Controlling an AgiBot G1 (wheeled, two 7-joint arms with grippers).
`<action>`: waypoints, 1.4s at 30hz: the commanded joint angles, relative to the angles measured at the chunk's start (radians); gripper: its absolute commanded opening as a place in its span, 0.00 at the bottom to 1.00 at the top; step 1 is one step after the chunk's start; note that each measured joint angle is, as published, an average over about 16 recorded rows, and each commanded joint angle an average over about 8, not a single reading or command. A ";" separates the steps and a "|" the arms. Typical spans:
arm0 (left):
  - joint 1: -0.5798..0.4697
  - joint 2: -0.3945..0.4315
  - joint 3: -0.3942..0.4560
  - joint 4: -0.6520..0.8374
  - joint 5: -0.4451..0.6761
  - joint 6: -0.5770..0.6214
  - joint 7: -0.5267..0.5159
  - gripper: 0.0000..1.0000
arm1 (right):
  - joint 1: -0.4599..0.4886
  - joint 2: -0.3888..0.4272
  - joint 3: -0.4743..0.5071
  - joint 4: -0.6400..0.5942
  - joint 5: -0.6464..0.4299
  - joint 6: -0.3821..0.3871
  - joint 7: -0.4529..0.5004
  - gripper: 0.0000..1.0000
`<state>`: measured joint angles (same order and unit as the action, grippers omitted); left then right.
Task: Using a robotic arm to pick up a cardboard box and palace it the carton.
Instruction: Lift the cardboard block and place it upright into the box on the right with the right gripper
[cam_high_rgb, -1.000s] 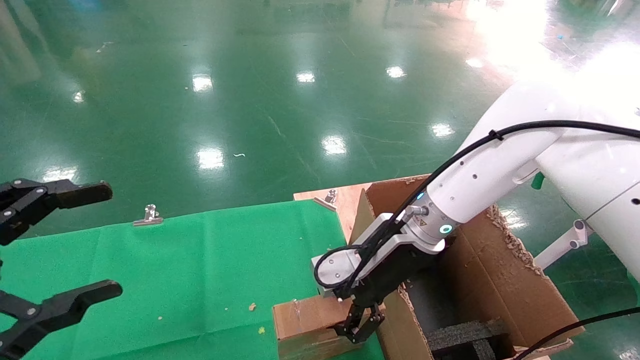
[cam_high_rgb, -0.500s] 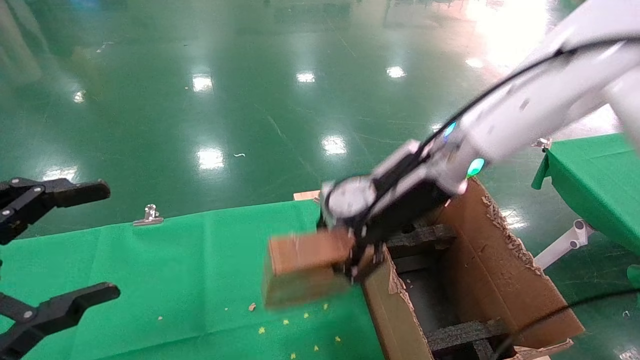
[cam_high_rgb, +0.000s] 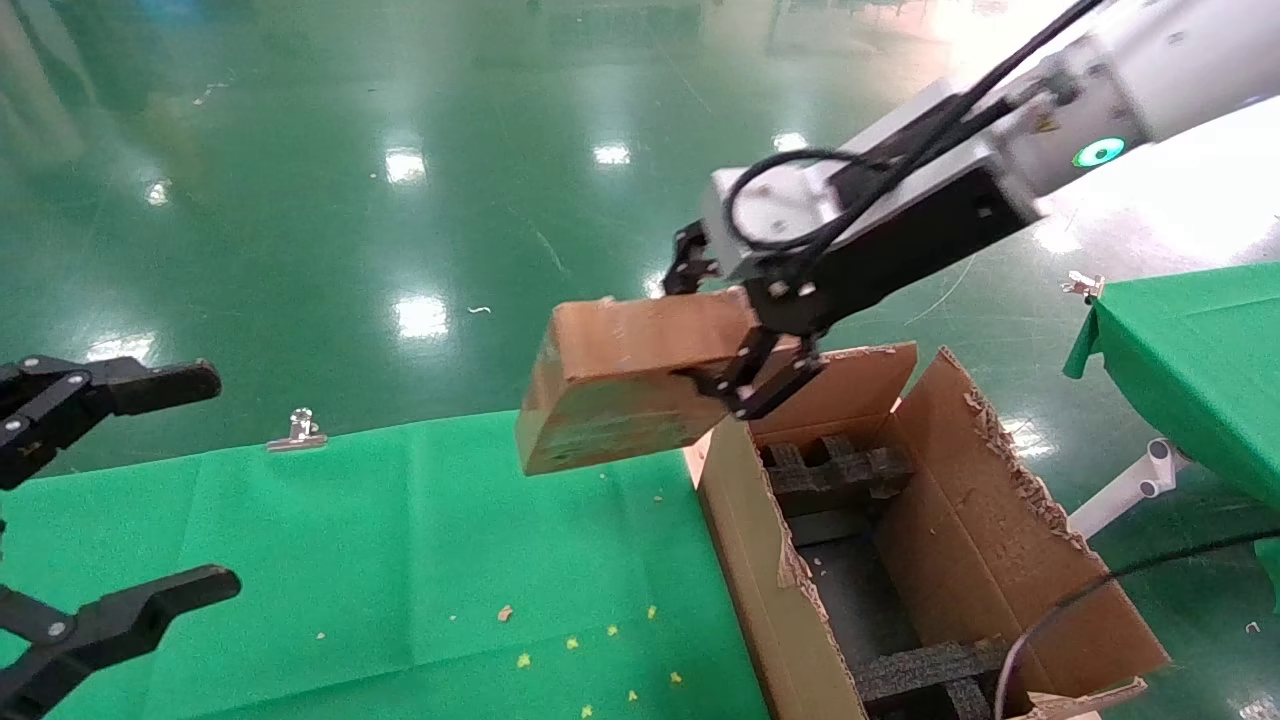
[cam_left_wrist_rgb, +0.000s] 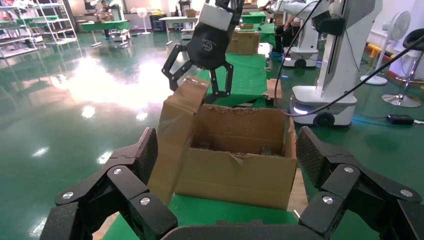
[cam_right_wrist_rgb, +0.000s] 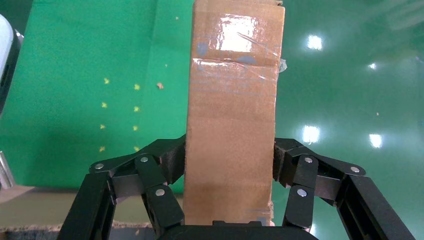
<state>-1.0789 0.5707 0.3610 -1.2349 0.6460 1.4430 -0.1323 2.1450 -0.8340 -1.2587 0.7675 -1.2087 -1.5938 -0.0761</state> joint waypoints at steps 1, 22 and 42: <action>0.000 0.000 0.000 0.000 0.000 0.000 0.000 1.00 | 0.029 0.010 -0.025 -0.011 0.025 0.000 -0.011 0.00; 0.000 0.000 0.000 0.000 0.000 0.000 0.000 1.00 | 0.303 0.325 -0.415 -0.126 0.028 -0.006 -0.015 0.00; 0.000 0.000 0.000 0.000 0.000 0.000 0.000 1.00 | 0.101 0.421 -0.567 -0.354 0.211 0.067 0.320 0.00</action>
<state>-1.0789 0.5706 0.3611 -1.2349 0.6459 1.4429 -0.1323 2.2515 -0.4135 -1.8267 0.4239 -1.0068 -1.5222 0.2352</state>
